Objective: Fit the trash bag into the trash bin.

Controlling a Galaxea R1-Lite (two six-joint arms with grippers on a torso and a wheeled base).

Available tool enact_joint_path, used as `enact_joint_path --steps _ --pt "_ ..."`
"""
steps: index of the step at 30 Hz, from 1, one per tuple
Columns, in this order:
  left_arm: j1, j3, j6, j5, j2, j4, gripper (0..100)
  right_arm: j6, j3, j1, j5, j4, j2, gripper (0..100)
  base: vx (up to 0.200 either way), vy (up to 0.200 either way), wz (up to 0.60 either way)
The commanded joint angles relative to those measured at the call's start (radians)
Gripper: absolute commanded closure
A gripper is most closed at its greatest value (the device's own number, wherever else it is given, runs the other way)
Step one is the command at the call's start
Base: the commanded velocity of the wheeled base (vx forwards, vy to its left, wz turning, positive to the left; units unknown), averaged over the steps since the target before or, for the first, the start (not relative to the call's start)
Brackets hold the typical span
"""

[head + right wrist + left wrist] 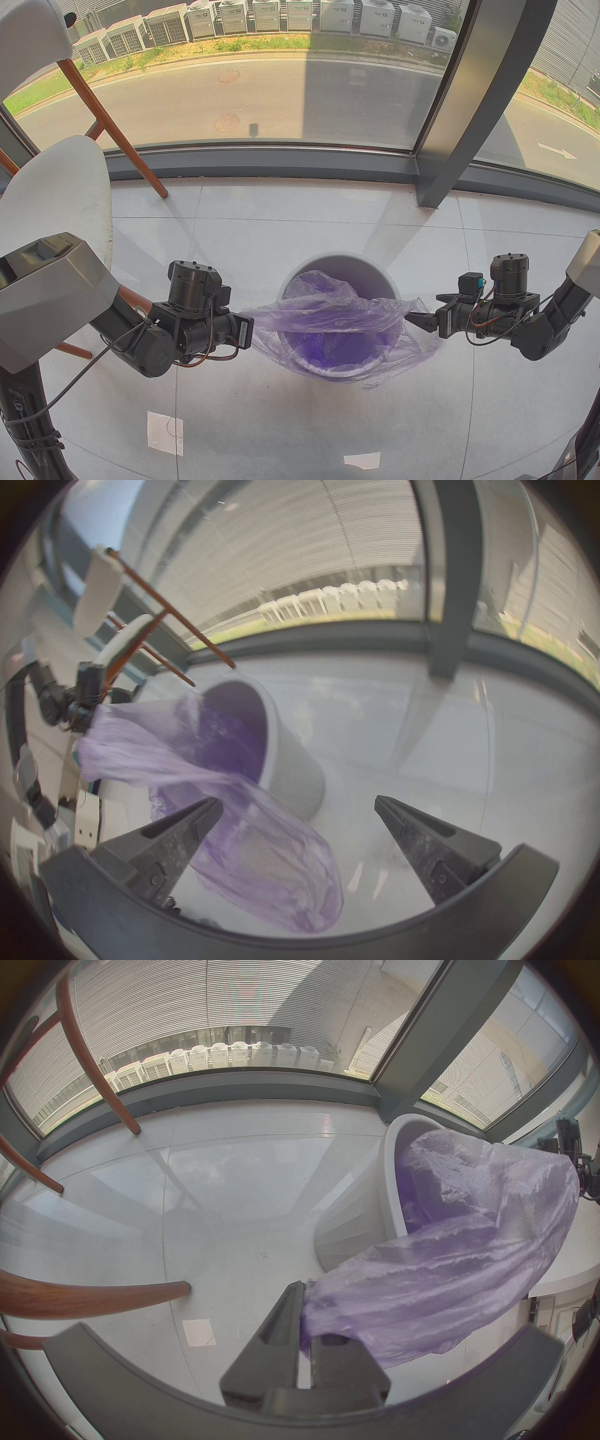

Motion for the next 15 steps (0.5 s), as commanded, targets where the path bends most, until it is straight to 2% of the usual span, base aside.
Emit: enact_joint_path --steps 1,3,6,9,15 --pt "-0.015 0.004 -0.003 0.0 -0.002 -0.004 100 -0.132 0.08 -0.02 0.143 -0.156 0.011 0 0.0 0.0 0.0" --pt "-0.017 0.002 -0.009 0.0 -0.003 -0.004 100 -0.184 0.103 -0.022 0.212 -0.216 0.026 0 0.0 0.0 0.0" --pt "-0.018 -0.004 -0.016 0.0 -0.003 -0.004 100 -0.224 0.115 -0.022 0.269 -0.296 0.054 0 0.0 0.0 0.0" --pt "-0.018 -0.008 -0.016 0.0 -0.003 -0.004 100 -0.229 0.107 -0.014 0.287 -0.357 0.074 0 0.0 0.0 0.0" --pt "-0.018 -0.027 -0.026 0.002 -0.003 -0.004 100 -0.247 0.089 0.007 0.302 -0.386 0.087 0 0.0 0.0 0.0"
